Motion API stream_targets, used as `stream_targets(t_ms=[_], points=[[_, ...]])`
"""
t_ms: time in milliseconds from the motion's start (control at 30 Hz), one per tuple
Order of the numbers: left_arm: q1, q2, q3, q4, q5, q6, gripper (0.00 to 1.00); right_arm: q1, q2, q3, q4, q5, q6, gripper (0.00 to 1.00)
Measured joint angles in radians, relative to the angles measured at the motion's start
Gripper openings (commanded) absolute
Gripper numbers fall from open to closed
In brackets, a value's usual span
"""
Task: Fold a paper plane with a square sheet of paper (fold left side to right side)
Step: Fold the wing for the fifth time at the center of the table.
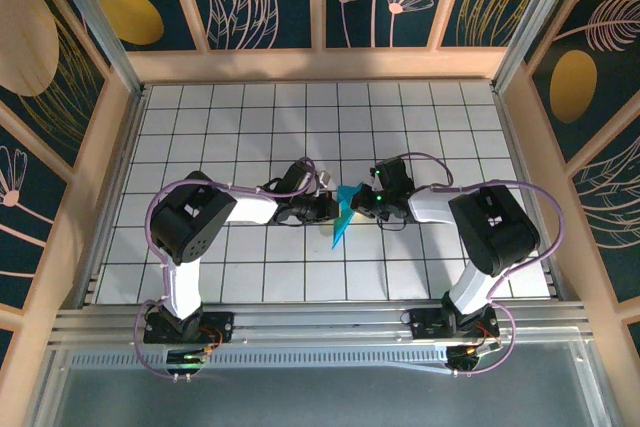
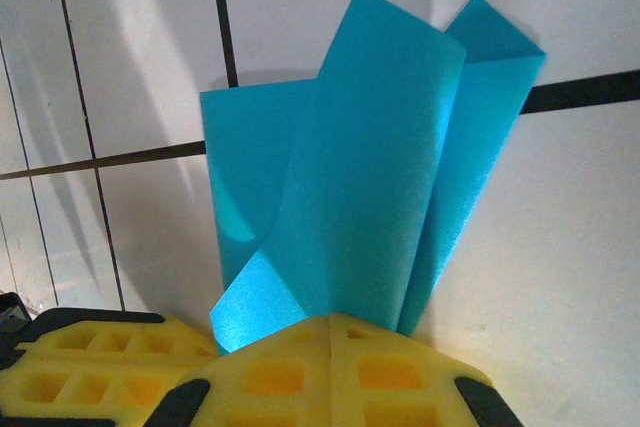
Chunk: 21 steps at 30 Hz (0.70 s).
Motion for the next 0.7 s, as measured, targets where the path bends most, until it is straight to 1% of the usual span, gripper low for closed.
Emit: stream_targets(t_ms=[67,233,333,433,567,700], points=[[0.000,0.000,0.000,0.002,0.002,0.000,0.05,0.000,0.000,-0.006,0.011,0.000,0.000,0.00],[0.000,-0.008,0.000,0.003,0.002,0.000,0.16,0.000,0.000,-0.024,0.043,-0.001,-0.001,0.00],[0.003,-0.027,0.000,-0.018,-0.029,0.006,0.21,-0.001,0.000,-0.036,0.069,-0.002,-0.004,0.00],[0.015,-0.065,0.000,-0.077,-0.081,0.018,0.26,-0.006,0.000,-0.054,0.101,-0.010,-0.004,0.00],[0.023,-0.136,0.006,-0.159,-0.137,0.031,0.25,-0.011,0.000,-0.066,0.126,-0.016,-0.005,0.00],[0.024,-0.222,0.006,-0.215,-0.146,0.038,0.17,-0.011,-0.001,-0.068,0.130,-0.018,-0.008,0.00]])
